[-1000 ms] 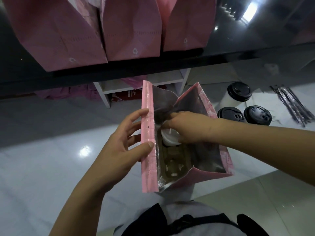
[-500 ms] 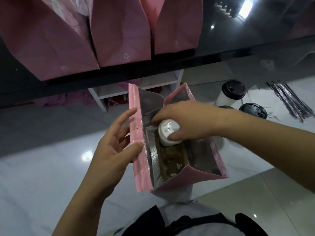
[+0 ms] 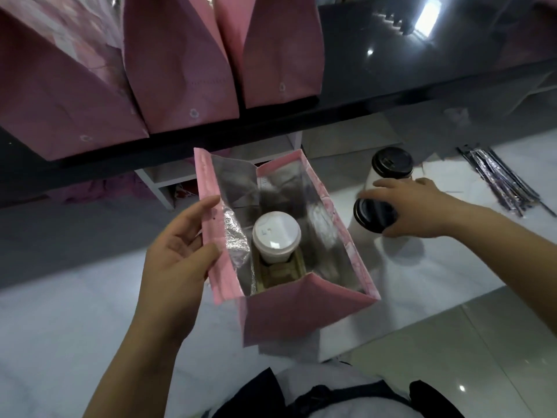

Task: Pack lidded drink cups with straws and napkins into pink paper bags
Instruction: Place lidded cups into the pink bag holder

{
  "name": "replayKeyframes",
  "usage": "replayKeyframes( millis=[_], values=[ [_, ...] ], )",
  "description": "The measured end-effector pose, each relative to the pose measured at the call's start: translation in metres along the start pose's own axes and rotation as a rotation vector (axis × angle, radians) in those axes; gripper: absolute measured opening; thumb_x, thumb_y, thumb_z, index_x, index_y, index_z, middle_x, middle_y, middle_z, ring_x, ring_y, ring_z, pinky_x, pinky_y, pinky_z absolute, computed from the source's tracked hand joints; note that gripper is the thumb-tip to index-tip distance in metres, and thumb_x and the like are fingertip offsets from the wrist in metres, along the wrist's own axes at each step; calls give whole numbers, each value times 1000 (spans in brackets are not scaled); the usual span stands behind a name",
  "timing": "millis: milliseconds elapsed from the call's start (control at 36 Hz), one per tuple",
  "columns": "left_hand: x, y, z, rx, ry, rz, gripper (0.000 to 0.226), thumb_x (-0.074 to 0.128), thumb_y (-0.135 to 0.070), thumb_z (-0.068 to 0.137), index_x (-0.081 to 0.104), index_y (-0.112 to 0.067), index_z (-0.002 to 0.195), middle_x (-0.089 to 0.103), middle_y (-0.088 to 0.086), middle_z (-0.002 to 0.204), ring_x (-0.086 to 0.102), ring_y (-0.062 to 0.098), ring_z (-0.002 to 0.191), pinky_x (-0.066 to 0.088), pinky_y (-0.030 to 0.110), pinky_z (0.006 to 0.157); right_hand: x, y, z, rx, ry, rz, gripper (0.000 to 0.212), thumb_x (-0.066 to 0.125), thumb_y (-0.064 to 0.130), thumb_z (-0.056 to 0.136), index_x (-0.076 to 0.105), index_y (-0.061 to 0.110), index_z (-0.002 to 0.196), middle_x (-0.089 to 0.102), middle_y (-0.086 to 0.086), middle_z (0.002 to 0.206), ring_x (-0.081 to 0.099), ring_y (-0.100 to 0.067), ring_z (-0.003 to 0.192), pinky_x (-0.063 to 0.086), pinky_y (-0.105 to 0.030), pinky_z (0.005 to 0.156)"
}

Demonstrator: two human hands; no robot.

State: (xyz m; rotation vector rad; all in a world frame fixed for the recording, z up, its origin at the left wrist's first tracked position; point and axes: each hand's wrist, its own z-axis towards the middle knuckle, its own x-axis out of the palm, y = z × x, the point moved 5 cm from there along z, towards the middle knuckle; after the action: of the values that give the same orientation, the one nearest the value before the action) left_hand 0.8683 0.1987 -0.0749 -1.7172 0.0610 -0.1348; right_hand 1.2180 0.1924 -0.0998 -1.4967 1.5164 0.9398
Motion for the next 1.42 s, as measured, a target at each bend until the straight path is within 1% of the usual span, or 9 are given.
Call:
replayKeyframes(
  millis=[333,611,750,861,1028,1111,1222,1306,1417],
  values=[
    [10,-6,-8,-34,-125,73,51,51,6,94,71,-36,113,70,-16,116,65,17,110,56,41,88,21,-15,22,-90,22,16,72,70,33,81,35,45,143,44,10,143,50,-20,127,34,-49,105],
    [24,-25,-39,-82,10,431,53,66,-53,72,52,-65,121,54,-25,136,53,11,127,51,49,100,13,-17,23,-126,-19,66,73,74,40,74,40,49,138,47,10,136,45,-20,117,43,-32,81],
    [30,-27,-55,-5,44,672,53,63,-50,80,43,-68,126,30,-49,136,38,-6,126,40,35,108,-23,-4,6,-179,-178,35,73,73,47,73,40,48,139,48,5,132,43,-21,117,45,-33,79],
    [31,-23,-59,29,13,699,52,62,-32,89,46,-62,128,25,-49,138,40,-24,114,47,12,91,-72,16,-19,-259,-375,130,78,77,37,70,44,40,141,45,-2,135,37,-27,122,46,-45,89],
    [29,-17,-62,20,17,776,64,68,-38,84,39,-58,137,15,-39,151,36,-3,132,51,38,103,-147,57,-69,-542,-724,231,68,71,39,70,55,31,135,51,-10,127,47,-38,113,39,-42,96],
    [28,-16,-65,-14,44,779,77,75,-38,80,33,-57,141,9,-39,153,32,2,139,45,37,109,-163,83,-85,-685,-671,260,69,68,42,66,54,37,134,51,-2,123,49,-30,111,47,-44,93],
    [29,-15,-66,-102,132,760,94,81,-37,75,19,-60,142,-7,-41,153,26,-7,128,40,4,87,-159,120,-80,-765,-396,188,72,56,59,63,46,51,133,48,14,120,48,-16,106,50,-38,86],
    [26,-11,-67,-122,188,712,107,88,-38,68,15,-61,143,-13,-44,150,28,-5,134,47,10,94,-145,145,-71,-765,-228,43,75,45,71,60,36,58,133,46,20,122,46,-10,106,51,-33,84],
    [26,-13,-69,-77,234,636,104,90,-38,64,16,-77,126,-15,-56,138,17,-38,115,39,-5,79,-111,168,-62,-817,-99,-77,68,61,63,70,31,60,131,45,20,120,46,-8,107,51,-31,84]
  ],
)
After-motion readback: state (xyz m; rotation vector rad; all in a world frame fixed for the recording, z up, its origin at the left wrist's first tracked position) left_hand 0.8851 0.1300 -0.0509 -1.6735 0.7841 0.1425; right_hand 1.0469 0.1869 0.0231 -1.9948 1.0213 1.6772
